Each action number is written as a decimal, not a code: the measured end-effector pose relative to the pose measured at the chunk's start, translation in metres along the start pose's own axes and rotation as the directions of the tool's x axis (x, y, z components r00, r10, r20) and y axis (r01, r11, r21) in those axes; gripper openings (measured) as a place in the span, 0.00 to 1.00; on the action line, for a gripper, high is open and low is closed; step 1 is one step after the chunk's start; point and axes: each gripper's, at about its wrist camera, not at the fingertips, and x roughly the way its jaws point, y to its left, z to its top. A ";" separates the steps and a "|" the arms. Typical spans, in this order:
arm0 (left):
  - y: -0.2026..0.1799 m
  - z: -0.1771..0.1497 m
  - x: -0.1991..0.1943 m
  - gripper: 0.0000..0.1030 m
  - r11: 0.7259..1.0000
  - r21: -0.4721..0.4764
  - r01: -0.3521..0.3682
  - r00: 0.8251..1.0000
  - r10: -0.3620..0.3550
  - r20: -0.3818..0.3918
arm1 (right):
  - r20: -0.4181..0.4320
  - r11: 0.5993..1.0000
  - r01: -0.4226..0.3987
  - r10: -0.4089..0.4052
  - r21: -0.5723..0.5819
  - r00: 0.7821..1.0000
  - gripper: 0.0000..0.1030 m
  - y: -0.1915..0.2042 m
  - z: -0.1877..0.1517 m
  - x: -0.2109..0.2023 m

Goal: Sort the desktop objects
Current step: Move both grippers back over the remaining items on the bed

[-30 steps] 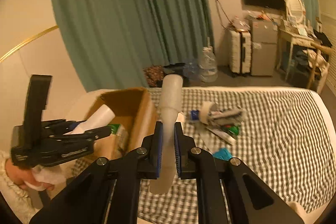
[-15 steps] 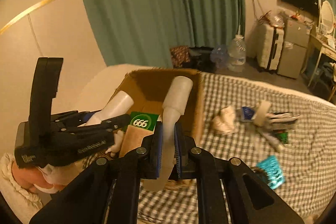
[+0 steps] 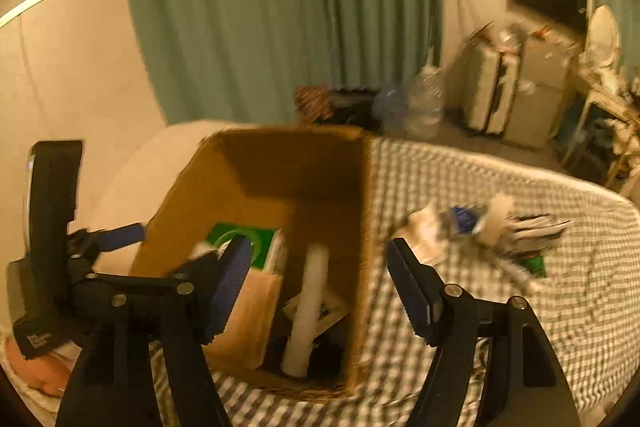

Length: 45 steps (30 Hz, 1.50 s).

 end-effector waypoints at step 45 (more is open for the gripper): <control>-0.261 -0.081 -0.031 1.00 0.999 0.042 -0.006 0.997 0.003 0.077 | 0.141 0.922 0.130 -0.193 0.364 0.971 1.00 -0.288 -0.110 -0.108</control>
